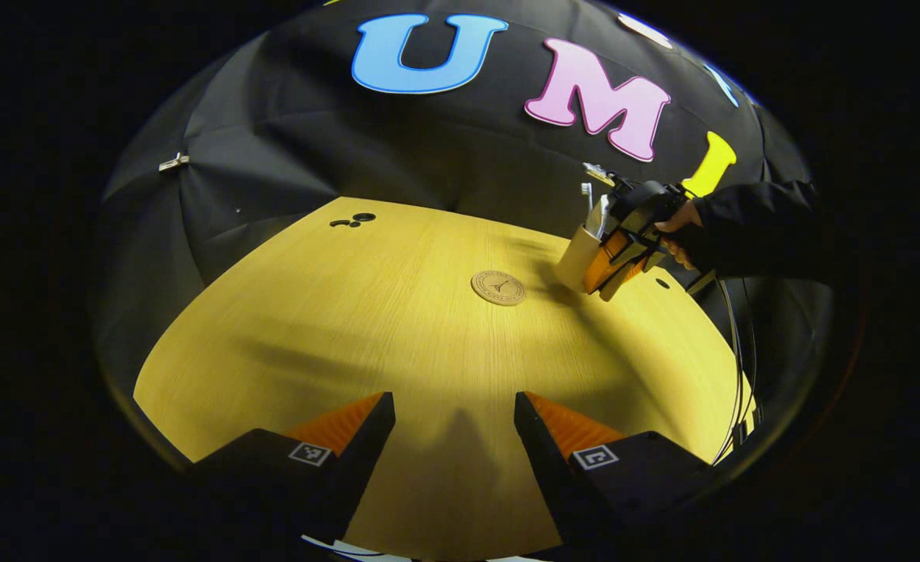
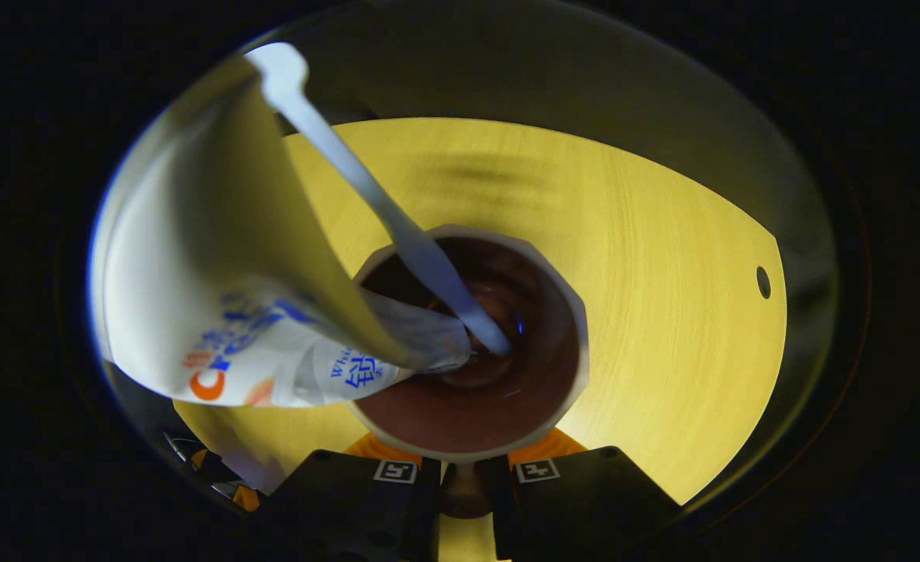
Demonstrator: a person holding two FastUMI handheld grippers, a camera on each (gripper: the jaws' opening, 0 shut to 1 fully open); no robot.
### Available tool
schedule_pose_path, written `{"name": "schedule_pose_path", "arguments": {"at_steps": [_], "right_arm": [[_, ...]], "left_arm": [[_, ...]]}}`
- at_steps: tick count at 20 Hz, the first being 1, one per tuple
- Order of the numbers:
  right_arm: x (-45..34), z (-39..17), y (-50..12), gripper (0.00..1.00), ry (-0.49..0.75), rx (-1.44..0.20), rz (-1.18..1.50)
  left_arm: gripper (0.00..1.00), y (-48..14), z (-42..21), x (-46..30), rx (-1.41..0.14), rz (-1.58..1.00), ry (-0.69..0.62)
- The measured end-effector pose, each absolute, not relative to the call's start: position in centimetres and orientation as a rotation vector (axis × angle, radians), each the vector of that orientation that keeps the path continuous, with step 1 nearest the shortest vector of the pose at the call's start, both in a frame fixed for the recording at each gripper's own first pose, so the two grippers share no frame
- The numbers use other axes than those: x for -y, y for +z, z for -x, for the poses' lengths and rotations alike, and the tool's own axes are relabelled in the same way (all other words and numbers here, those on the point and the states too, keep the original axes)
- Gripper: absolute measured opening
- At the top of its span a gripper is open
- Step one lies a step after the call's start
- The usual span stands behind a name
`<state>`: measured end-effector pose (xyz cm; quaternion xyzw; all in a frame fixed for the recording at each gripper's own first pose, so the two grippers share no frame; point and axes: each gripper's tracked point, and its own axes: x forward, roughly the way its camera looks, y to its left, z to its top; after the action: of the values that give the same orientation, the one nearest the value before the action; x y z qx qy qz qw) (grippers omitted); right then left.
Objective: Put the toothbrush and toothpaste on the desktop into the cup, then pick up the cup and place it on the coaster on the desktop.
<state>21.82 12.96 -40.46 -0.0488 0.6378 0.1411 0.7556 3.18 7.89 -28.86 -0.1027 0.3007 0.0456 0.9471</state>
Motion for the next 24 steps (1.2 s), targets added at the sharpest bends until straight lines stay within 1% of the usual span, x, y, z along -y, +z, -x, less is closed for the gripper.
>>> {"name": "schedule_pose_path", "arguments": {"at_steps": [9,20,24], "right_arm": [[-19.9,-20.4,-41.7,0.31,0.397,-1.428,0.162],[-24.2,-19.6,-43.2,0.31,0.425,-1.462,0.209],[-25.0,-19.7,-43.6,0.3,0.411,-1.471,0.241]], "left_arm": [[0.96,-28.8,-0.4,-10.3,-0.64,0.219,0.119],[0.96,-29.2,1.5,-12.6,-0.677,0.218,0.135],[0.96,-29.3,2.2,-12.8,-0.69,0.203,0.128]]}}
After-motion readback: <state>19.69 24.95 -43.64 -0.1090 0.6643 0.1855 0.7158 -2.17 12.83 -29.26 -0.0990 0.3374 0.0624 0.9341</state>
